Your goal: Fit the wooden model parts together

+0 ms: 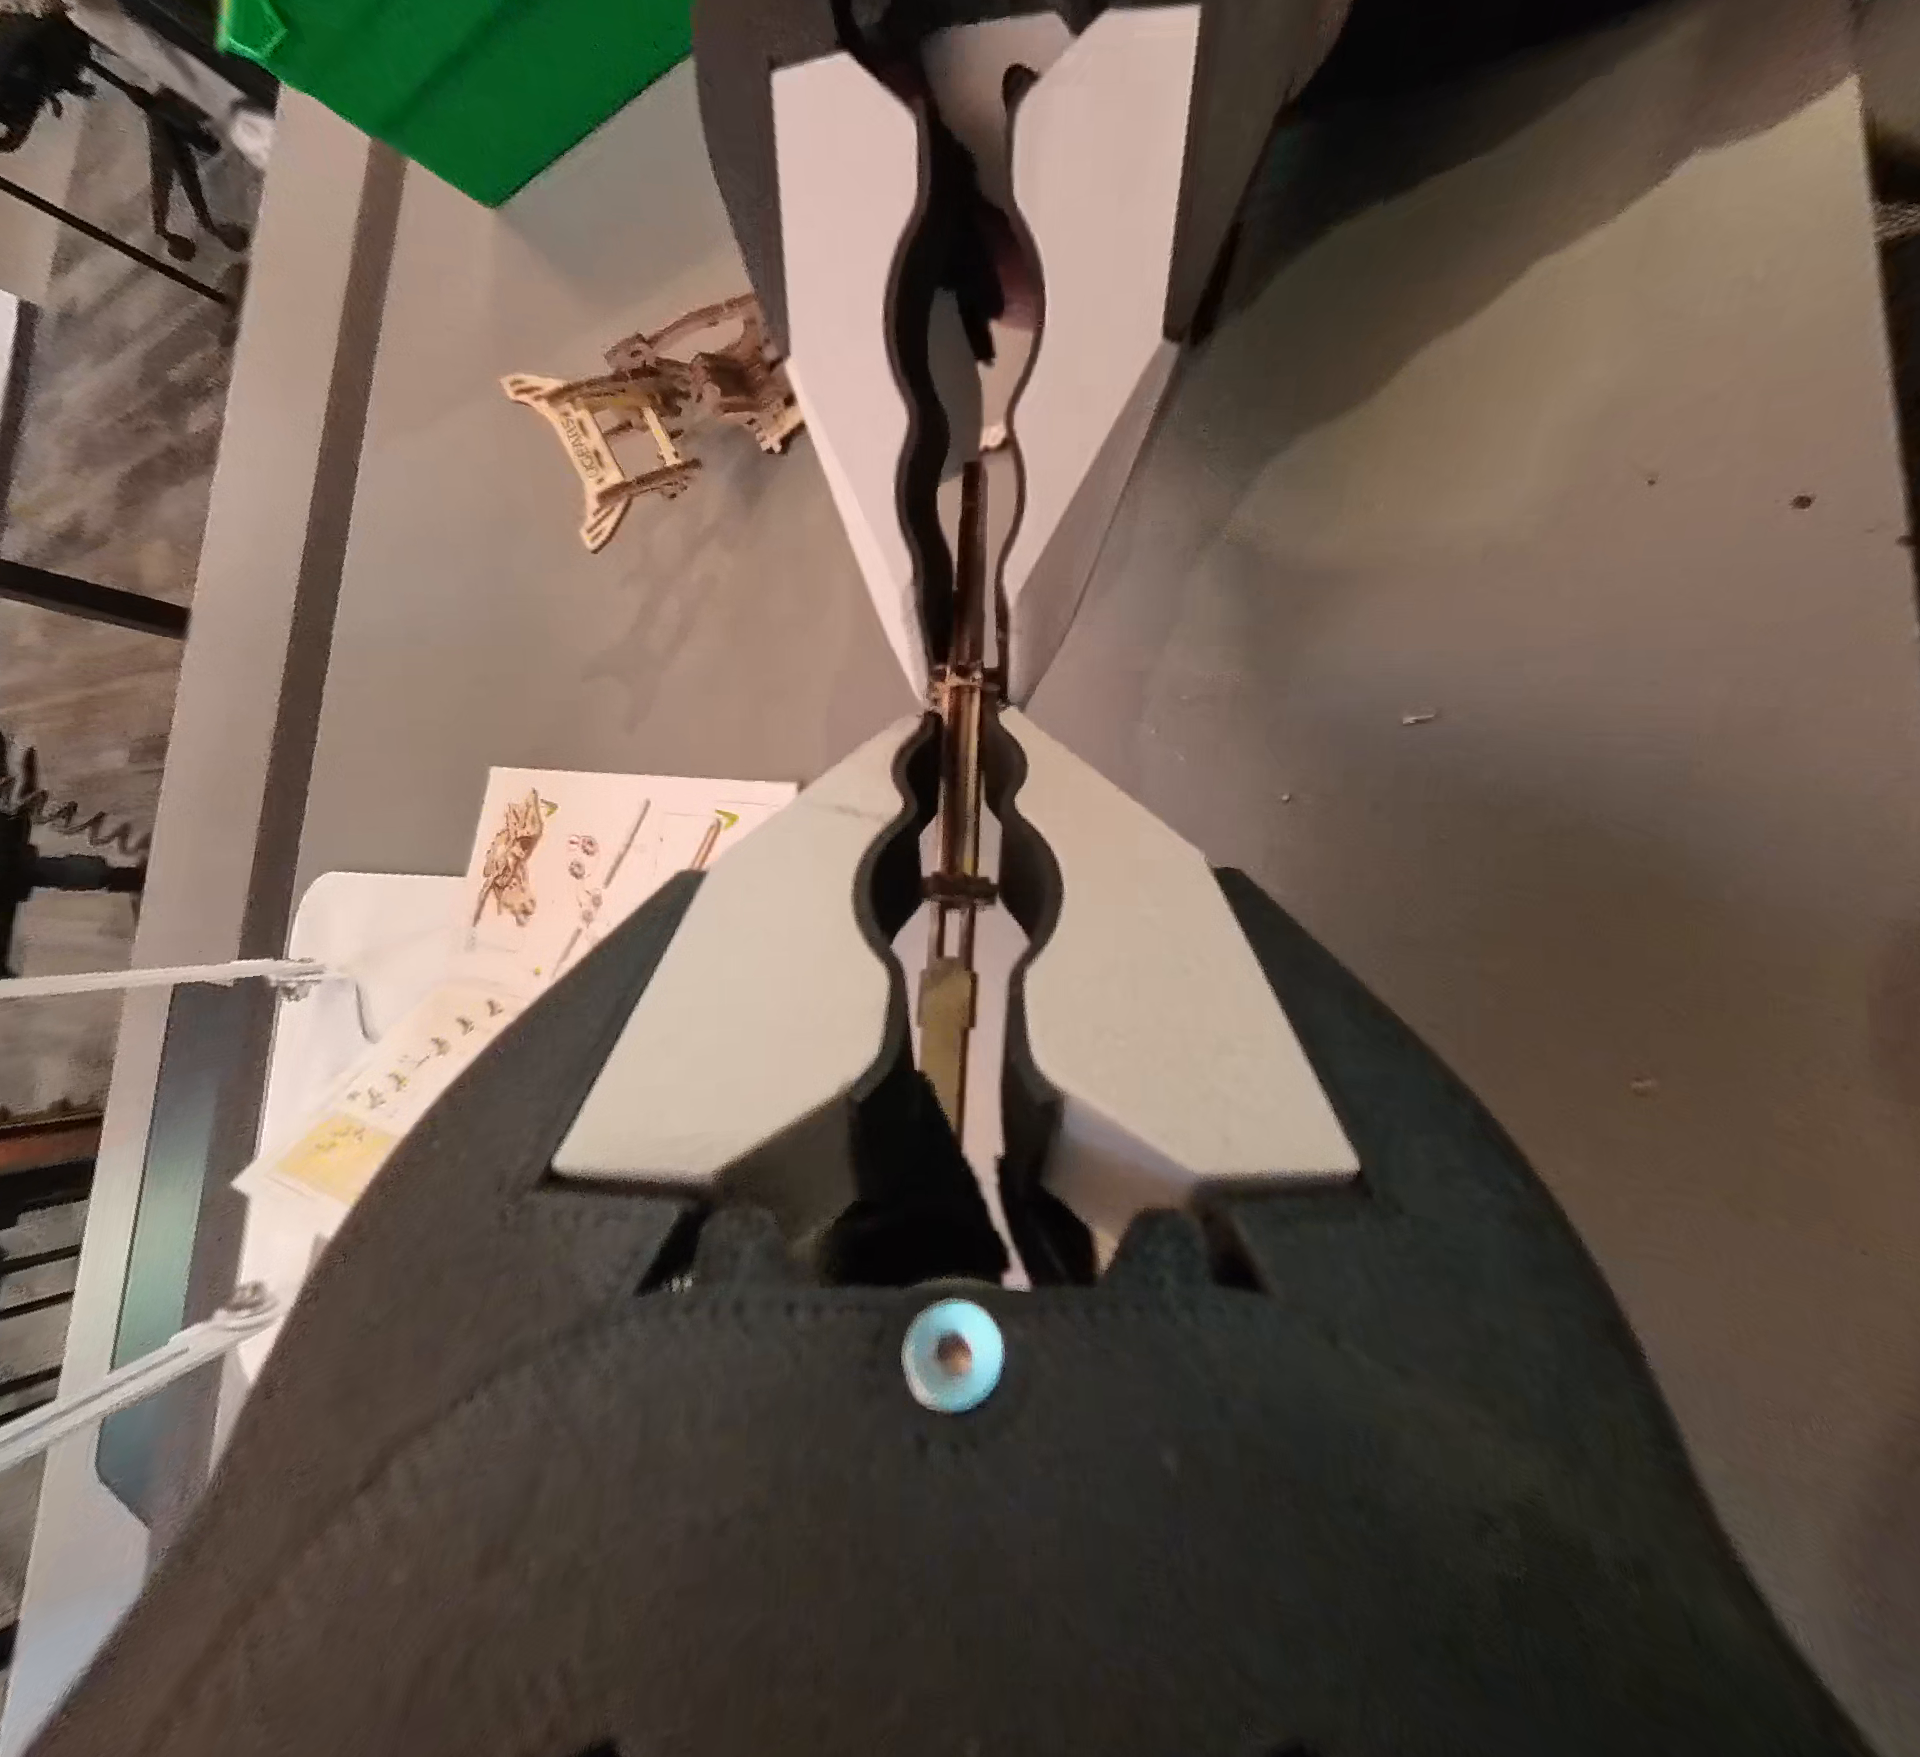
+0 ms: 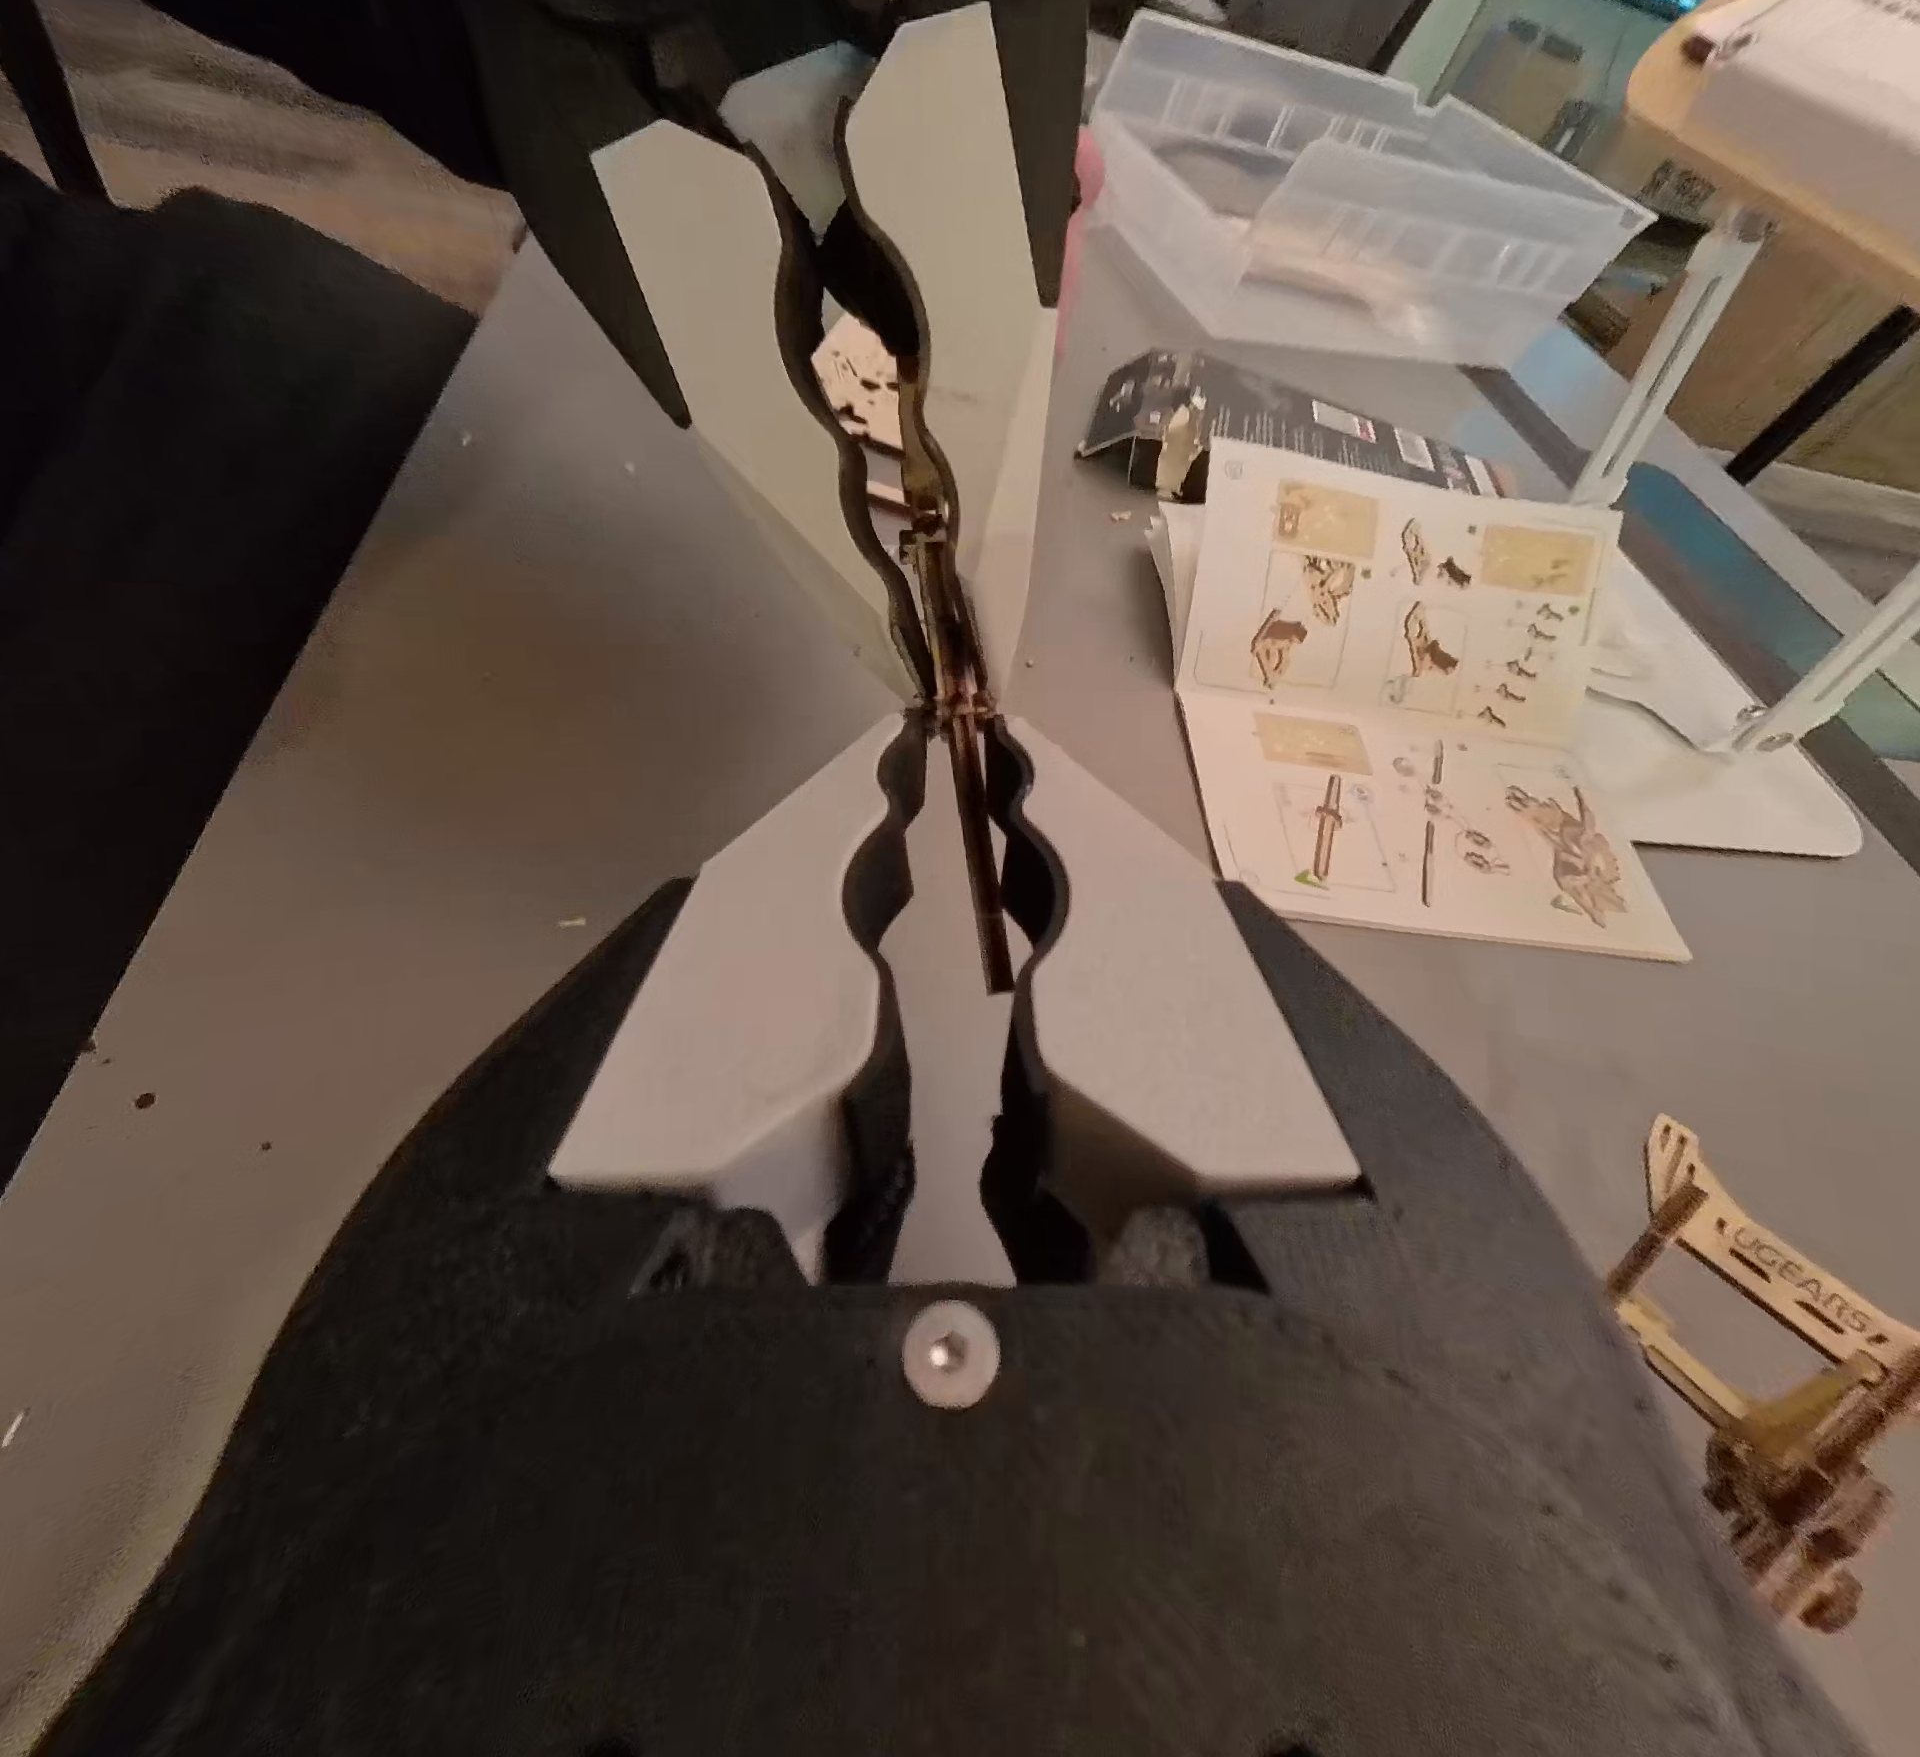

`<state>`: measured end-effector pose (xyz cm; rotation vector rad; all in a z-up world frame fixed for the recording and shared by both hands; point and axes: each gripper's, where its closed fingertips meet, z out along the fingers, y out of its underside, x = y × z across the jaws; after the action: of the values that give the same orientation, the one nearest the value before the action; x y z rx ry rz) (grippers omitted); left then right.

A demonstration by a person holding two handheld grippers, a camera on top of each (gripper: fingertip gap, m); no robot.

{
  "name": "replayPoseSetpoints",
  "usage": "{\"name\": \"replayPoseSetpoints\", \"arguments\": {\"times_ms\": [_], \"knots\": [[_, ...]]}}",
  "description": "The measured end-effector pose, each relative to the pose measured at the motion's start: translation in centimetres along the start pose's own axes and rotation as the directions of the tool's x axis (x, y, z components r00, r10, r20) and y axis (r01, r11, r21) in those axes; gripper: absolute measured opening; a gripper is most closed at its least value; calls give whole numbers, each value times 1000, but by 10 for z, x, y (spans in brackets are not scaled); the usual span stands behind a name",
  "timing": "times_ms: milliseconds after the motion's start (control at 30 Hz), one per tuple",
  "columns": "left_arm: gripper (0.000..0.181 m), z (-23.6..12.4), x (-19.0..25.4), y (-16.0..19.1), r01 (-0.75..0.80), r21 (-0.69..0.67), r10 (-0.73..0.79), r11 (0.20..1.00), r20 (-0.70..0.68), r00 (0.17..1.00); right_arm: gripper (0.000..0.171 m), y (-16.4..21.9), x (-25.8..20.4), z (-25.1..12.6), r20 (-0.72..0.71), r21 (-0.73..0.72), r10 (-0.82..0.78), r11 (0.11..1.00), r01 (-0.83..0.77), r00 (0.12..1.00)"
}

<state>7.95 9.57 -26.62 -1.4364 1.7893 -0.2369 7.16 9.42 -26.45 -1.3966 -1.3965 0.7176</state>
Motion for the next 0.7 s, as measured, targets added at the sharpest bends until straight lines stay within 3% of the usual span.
{"name": "replayPoseSetpoints", "arguments": {"times_ms": [33,267,700], "knots": [[6,-2,0,-1,-10,2,10,1000,5,1000,8,-2,0,-1,-1,14,-3,1000,3,1000],[5,-6,0,-6,-11,71,10,997,17,1000,8,-8,-2,-4,20,67,6,998,-7,1000],[4,-6,8,-7,-127,2,127,992,34,991,7,-7,-10,-3,63,34,-3,999,0,998]]}}
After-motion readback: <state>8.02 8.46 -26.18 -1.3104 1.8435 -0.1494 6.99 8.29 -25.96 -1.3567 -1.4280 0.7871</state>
